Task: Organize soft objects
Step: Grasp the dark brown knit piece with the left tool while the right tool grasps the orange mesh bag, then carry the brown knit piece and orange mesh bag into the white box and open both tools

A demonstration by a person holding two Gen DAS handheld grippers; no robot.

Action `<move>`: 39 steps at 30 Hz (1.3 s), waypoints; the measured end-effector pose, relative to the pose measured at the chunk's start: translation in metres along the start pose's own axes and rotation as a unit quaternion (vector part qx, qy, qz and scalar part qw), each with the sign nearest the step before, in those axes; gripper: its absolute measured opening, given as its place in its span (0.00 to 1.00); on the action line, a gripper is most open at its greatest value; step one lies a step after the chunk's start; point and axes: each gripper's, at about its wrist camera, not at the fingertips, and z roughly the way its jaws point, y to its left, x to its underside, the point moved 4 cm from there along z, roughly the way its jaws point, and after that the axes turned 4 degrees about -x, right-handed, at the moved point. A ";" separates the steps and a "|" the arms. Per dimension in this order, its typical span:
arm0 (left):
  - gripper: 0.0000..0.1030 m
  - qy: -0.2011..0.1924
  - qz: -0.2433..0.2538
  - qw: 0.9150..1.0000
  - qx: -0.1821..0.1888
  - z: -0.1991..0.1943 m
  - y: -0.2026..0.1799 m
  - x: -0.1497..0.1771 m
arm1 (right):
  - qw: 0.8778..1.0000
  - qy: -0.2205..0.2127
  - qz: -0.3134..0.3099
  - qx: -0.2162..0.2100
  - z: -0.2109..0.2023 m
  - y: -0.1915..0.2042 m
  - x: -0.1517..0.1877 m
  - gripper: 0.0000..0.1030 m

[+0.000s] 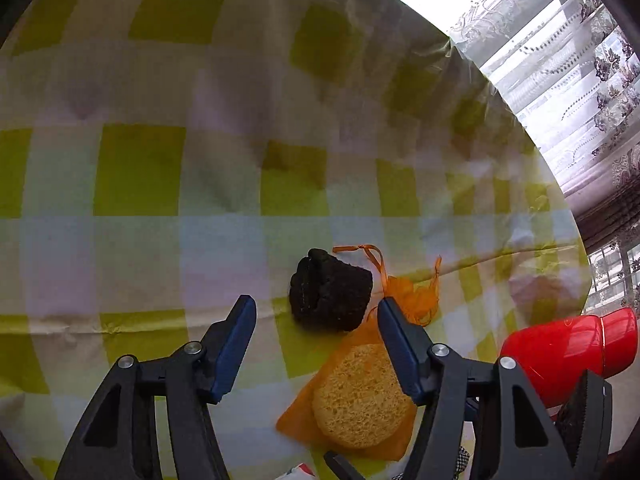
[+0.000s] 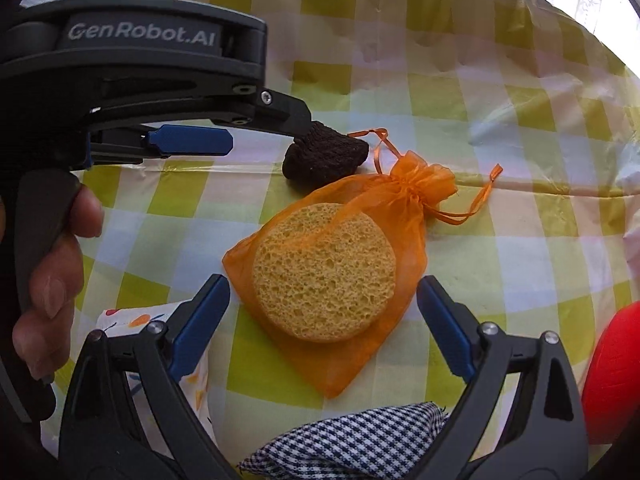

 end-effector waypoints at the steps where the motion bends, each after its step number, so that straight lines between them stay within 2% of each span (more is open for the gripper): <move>1: 0.59 0.005 0.004 1.000 0.004 0.006 -0.001 -0.001 | 1.000 -0.001 0.000 0.002 0.001 0.000 -0.001 0.93; 3: 0.55 0.017 0.010 1.000 0.007 0.017 -0.001 -0.001 | 1.000 0.000 -0.007 0.017 0.006 -0.002 -0.001 0.93; 6: 0.48 0.036 0.023 0.999 0.011 0.030 -0.003 0.001 | 1.000 0.012 0.000 0.007 0.015 -0.006 0.000 0.93; 7: 0.45 0.030 0.030 0.999 0.011 0.030 -0.003 0.001 | 1.000 0.013 0.002 0.008 0.017 -0.008 0.000 0.93; 8: 0.40 0.033 0.031 0.999 0.014 0.031 -0.003 0.001 | 1.000 0.014 0.002 0.009 0.019 -0.010 0.000 0.93; 9: 0.28 0.033 0.029 0.999 0.013 0.033 -0.003 0.000 | 1.000 0.012 -0.001 0.012 0.020 -0.011 -0.002 0.93; 10: 0.21 0.033 0.027 0.999 0.011 0.034 -0.001 0.000 | 1.000 0.013 -0.002 0.012 0.021 -0.011 -0.003 0.93; 13: 0.15 0.028 0.021 0.999 0.017 0.030 0.004 0.001 | 1.000 0.009 -0.008 0.017 0.024 -0.010 -0.007 0.93; 15: 0.14 0.020 0.008 1.000 0.014 0.022 0.011 0.003 | 1.000 0.008 -0.019 0.023 0.025 -0.009 -0.005 0.93; 20: 0.13 -0.006 -0.020 1.000 0.005 -0.001 0.022 0.010 | 0.999 -0.004 -0.026 0.018 0.020 -0.006 0.000 0.81; 26: 0.13 -0.044 -0.035 0.998 -0.032 -0.035 0.022 0.033 | 1.000 -0.016 -0.016 -0.002 0.011 -0.014 0.004 0.81; 39: 0.13 -0.125 -0.059 0.987 -0.088 -0.106 0.011 0.094 | 0.997 -0.074 -0.020 -0.007 -0.078 -0.021 0.032 0.81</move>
